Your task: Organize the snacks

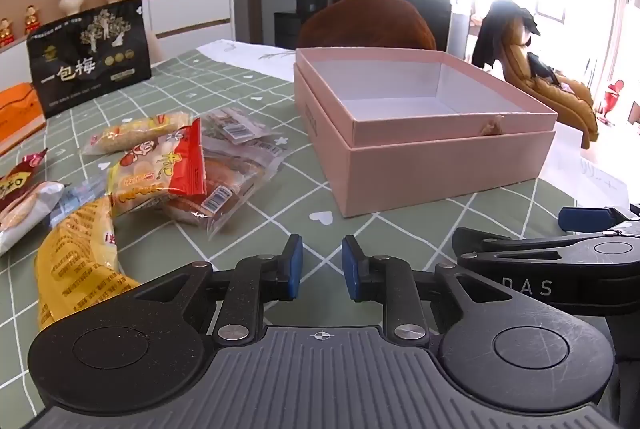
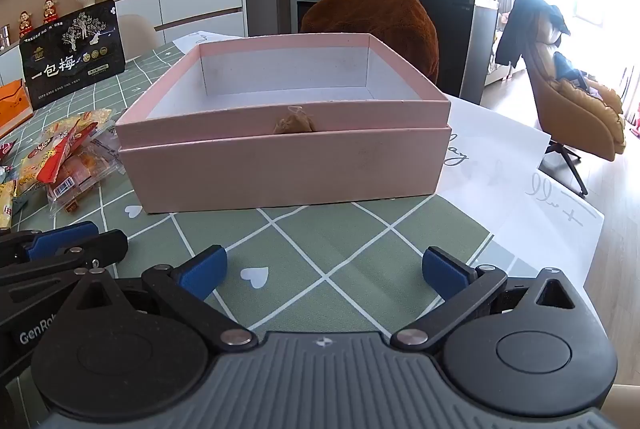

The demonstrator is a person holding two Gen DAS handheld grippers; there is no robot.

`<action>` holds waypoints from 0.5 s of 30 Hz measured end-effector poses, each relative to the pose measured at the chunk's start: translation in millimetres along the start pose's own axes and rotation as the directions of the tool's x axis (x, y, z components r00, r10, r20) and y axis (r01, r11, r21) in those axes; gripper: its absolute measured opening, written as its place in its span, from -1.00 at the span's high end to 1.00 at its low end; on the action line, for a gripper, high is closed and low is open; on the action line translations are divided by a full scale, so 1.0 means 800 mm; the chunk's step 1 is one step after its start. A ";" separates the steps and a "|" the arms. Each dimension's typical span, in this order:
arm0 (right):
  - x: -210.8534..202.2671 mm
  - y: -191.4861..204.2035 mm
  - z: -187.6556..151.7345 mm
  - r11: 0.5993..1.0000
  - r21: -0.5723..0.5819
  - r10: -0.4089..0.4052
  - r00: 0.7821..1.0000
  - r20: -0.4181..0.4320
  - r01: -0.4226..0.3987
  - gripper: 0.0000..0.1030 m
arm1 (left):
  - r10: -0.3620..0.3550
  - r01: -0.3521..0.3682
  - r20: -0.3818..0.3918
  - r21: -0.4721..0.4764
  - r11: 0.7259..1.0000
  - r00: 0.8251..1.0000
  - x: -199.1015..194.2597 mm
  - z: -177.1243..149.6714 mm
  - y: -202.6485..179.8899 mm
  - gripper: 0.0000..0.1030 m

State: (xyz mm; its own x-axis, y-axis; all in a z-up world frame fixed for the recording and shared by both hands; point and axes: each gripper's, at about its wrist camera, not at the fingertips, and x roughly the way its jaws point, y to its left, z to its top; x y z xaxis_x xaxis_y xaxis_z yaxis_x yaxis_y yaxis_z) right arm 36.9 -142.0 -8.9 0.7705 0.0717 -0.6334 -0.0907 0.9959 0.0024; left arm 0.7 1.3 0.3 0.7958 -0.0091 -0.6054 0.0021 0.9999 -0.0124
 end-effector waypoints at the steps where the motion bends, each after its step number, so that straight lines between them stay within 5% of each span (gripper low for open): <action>1: 0.000 0.000 0.000 1.000 -0.001 0.000 1.000 0.000 0.000 -1.00 | -0.002 0.002 -0.001 -0.003 1.000 1.000 0.000 0.000 0.000 0.50; 15: 0.000 0.000 0.000 1.000 0.000 0.000 1.000 0.000 0.000 -1.00 | 0.013 -0.013 0.006 0.018 1.000 1.000 -0.001 0.000 -0.002 0.49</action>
State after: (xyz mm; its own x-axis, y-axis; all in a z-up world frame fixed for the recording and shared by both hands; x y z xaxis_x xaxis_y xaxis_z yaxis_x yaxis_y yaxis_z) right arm 36.9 -142.0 -8.9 0.7708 0.0716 -0.6331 -0.0907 0.9959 0.0021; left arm 0.0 -0.6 1.2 0.7992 0.0041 -0.6010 0.0021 1.0000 0.0096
